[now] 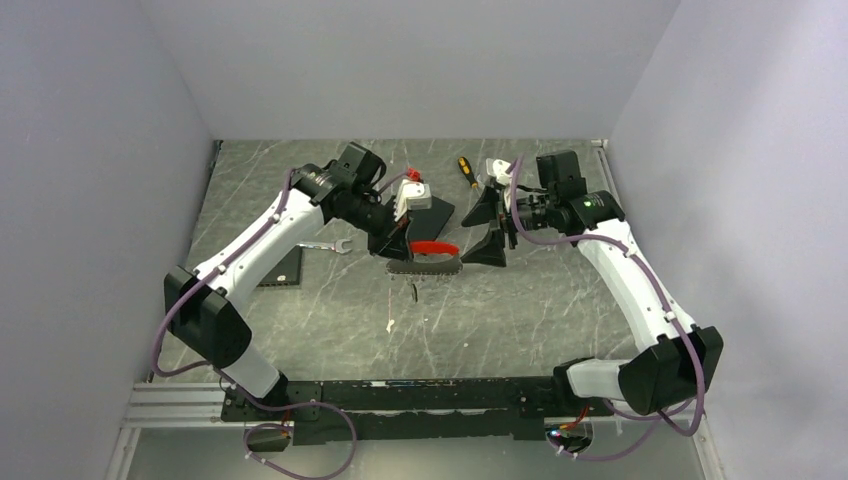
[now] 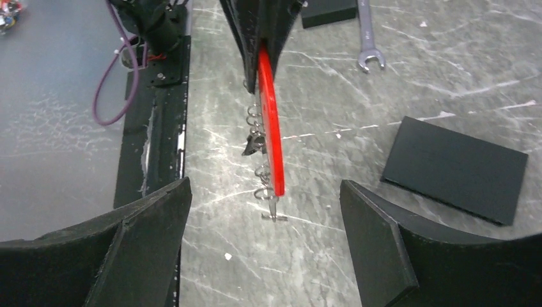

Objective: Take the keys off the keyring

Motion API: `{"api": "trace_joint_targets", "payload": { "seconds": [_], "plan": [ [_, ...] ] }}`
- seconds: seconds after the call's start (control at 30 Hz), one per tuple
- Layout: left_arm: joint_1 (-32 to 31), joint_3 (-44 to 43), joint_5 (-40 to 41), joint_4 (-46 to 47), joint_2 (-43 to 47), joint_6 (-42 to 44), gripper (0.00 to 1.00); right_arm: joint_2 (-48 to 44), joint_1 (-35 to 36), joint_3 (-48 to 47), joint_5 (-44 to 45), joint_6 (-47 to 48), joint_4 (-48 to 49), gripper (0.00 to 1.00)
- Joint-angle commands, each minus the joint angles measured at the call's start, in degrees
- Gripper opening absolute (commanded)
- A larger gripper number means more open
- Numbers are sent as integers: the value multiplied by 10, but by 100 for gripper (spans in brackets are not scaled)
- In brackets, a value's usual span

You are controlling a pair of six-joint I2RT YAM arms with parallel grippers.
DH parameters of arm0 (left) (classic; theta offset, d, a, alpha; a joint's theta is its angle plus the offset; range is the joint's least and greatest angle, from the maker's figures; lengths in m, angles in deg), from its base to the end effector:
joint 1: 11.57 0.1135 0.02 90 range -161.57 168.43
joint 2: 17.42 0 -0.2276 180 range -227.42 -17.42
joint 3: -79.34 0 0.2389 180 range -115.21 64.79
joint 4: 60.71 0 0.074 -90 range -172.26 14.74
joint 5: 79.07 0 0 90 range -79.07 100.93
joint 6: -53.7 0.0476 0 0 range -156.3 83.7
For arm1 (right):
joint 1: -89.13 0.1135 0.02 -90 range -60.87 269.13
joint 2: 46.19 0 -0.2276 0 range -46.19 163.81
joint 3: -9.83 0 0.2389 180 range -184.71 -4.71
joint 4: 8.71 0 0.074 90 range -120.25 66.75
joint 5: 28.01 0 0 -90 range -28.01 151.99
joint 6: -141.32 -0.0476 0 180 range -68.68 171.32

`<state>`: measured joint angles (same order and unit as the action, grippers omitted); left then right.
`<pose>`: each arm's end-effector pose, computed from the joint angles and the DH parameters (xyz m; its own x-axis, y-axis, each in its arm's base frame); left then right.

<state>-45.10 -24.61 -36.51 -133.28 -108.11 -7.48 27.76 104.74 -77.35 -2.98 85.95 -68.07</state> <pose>0.2386 -0.2002 0.3046 -0.2969 0.5879 -0.7525 0.9475 0.0831 -0.3089 0.2339 0.1101 0.3190 -0.1629 -0.2952 -0.9415 -0.9859 0.0860 0.1437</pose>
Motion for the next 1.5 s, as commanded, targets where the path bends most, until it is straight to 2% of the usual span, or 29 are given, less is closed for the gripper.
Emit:
{"api": "trace_joint_targets", "payload": {
  "seconds": [0.0,0.23,0.4,0.57,0.63,0.67,0.73,0.83,0.97,1.03,1.2,1.4,1.47],
  "plan": [
    [3,-26,-58,-7,2,4,0,-4,27,-28,6,21,-25,86],
    [2,-25,-82,-12,-2,8,0,16,59,-14,10,-7,3,68],
    [3,-24,-85,-13,2,11,0,32,85,-5,24,-23,15,61],
    [3,-21,-86,-12,6,12,0,41,99,3,26,-40,23,46],
    [2,-20,-86,-11,8,10,0,39,101,13,27,-56,43,35],
    [3,-23,-83,-13,9,10,2,38,101,17,26,-65,51,26],
    [9,-27,-86,-21,10,17,6,36,101,29,18,-97,80,0],
    [25,-23,-102,-16,15,10,16,24,101,50,15,-149,142,0],
    [49,-9,-123,2,25,-6,41,18,100,46,12,-187,177,0],
    [60,-3,-134,8,30,-11,45,16,100,43,8,-212,195,0],
    [77,9,-151,17,37,-16,43,15,95,26,-2,-251,215,0],
    [89,12,-161,19,42,-13,32,8,82,34,-10,-297,255,0],
    [90,14,-162,18,44,-12,32,7,78,38,-15,-307,266,0]
  ]
}}
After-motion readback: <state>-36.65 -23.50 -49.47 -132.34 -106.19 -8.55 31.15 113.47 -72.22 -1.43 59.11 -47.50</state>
